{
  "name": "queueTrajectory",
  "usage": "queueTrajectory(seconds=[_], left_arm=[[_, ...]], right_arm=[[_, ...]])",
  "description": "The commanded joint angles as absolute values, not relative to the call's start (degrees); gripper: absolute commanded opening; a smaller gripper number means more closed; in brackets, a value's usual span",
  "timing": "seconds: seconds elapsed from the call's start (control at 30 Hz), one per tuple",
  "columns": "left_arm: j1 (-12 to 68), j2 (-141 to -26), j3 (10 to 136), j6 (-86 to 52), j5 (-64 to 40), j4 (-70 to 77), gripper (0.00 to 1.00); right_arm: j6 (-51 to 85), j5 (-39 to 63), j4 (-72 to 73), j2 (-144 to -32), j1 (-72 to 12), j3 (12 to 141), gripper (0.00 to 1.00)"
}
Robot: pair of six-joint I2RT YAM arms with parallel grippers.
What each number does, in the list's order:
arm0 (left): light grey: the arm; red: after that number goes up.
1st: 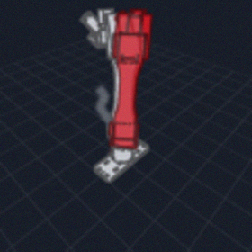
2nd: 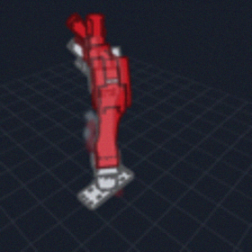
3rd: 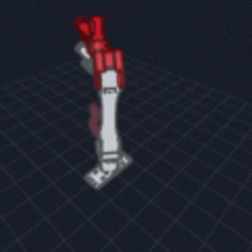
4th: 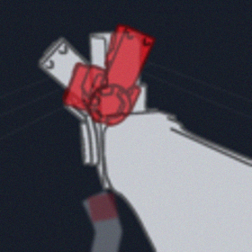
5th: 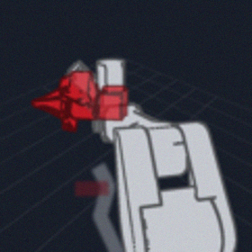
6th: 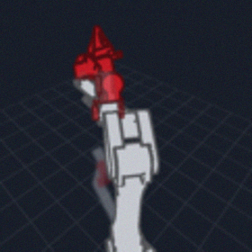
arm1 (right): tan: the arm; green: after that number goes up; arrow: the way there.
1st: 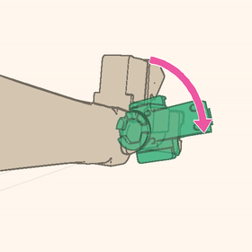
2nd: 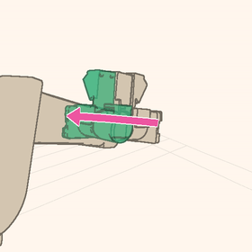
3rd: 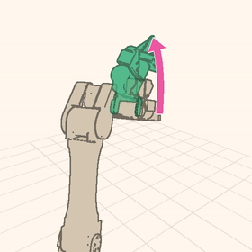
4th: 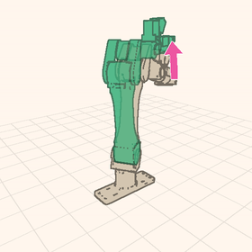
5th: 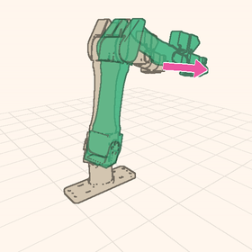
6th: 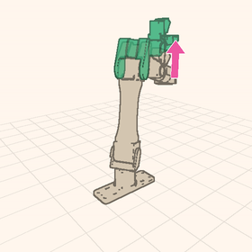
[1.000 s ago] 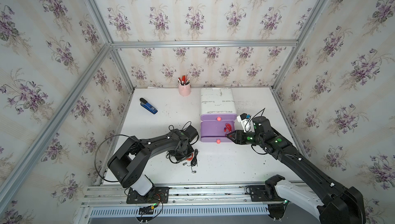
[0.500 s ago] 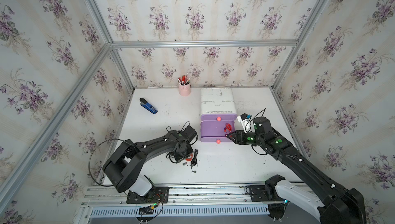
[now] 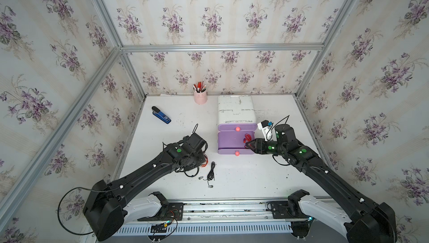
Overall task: Place the wired earphones into the drawer by color
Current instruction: Pick up the wired earphones from the center of the board.
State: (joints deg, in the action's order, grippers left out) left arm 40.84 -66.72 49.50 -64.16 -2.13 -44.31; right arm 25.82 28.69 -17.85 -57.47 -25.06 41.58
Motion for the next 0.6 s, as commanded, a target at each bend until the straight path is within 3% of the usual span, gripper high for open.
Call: queueTrajectory(seconds=[0.0, 0.3, 0.57], left_arm=[[40.78, -64.17, 51.02, -61.3, -0.98, -46.5, 0.06], [40.78, -60.15, 59.15, -56.19, -1.52, -49.28, 0.06], [40.78, -59.62, 62.82, -55.55, -3.59, -47.08, 0.05]], right_arm=[[26.88, 30.97, -14.88, -57.59, -25.09, 42.67, 0.48], [35.16, 39.61, -1.41, -56.18, -28.26, 42.33, 0.62], [38.36, 36.29, 6.21, -61.72, -42.32, 44.45, 0.67]])
